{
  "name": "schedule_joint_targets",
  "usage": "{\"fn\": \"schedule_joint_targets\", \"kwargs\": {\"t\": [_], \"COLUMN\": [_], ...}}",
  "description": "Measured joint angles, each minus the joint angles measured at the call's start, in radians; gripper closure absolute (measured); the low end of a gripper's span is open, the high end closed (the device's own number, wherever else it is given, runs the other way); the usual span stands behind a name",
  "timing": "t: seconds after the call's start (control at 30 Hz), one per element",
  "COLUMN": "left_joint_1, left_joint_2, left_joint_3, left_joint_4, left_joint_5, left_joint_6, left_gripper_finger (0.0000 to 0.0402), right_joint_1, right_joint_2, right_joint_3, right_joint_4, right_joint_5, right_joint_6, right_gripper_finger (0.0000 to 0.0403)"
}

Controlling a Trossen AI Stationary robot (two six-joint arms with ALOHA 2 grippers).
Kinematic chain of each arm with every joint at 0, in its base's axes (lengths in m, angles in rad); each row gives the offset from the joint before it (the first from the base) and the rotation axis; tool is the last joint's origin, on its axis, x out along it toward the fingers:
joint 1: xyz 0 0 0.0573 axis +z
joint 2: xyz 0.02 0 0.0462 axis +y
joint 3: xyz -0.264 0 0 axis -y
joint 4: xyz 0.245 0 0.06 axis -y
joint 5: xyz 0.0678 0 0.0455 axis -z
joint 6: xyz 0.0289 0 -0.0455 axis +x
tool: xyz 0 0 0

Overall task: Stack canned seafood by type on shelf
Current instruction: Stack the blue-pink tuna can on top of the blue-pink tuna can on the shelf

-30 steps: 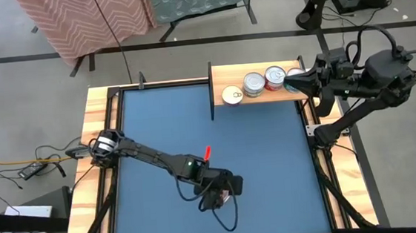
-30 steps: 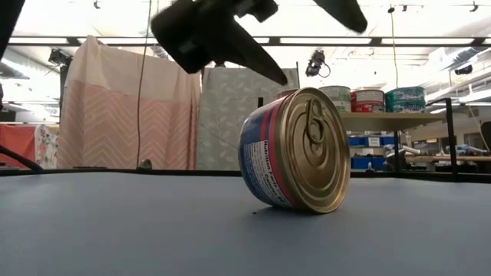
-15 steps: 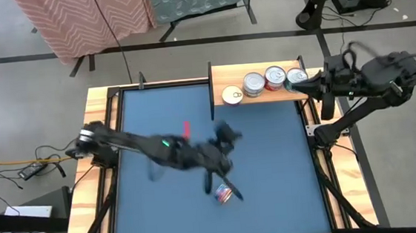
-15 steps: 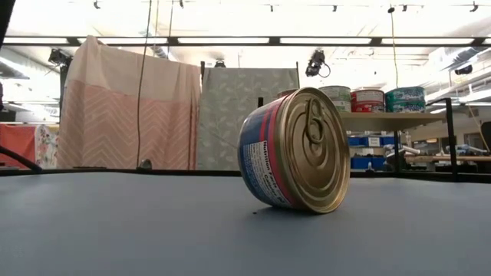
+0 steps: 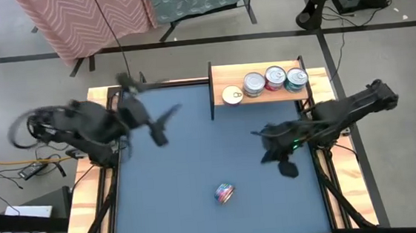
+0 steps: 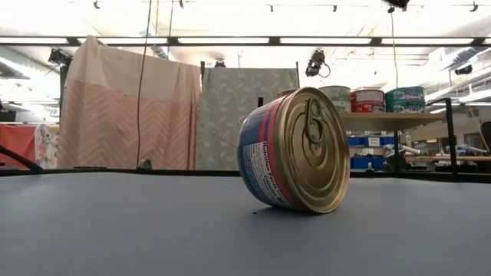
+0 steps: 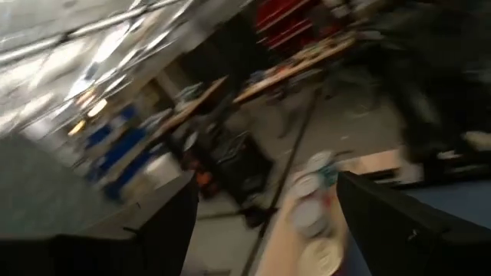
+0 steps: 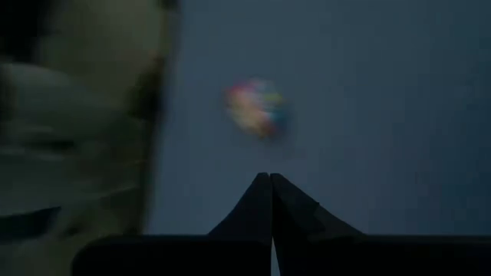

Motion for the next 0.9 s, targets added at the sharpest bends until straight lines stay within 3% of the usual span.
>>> {"fn": "schedule_joint_targets", "kwargs": {"t": [0.1, 0.23, 0.33, 0.6, 0.9], "left_joint_1": [-0.038, -0.056, -0.065, -0.066, -0.066], "left_joint_2": [-0.06, -0.103, -0.117, -0.109, -0.11], "left_joint_3": [0.002, 0.001, 0.0, 0.0, 0.0], "left_joint_4": [-0.085, -0.264, -0.388, -0.507, -0.47], "left_joint_5": [-0.091, -0.09, -0.091, -0.035, -0.038], "left_joint_6": [-0.119, -0.365, -0.511, -0.645, -0.637], "left_gripper_finger": [0.009, 0.009, 0.009, 0.009, 0.009], "right_joint_1": [-0.061, -0.161, -0.216, -0.348, -0.37], "right_joint_2": [0.023, 0.088, 0.15, 0.289, 0.373], "right_joint_3": [-0.143, -0.271, -0.315, -0.196, 0.079], "right_joint_4": [0.243, 0.446, 0.526, 0.562, 0.443], "right_joint_5": [-0.266, -0.681, -0.861, -0.936, -0.835], "right_joint_6": [-0.021, 0.035, 0.083, -0.091, -0.35], "right_gripper_finger": [0.0397, 0.0393, 0.0382, 0.0306, 0.0199]}}
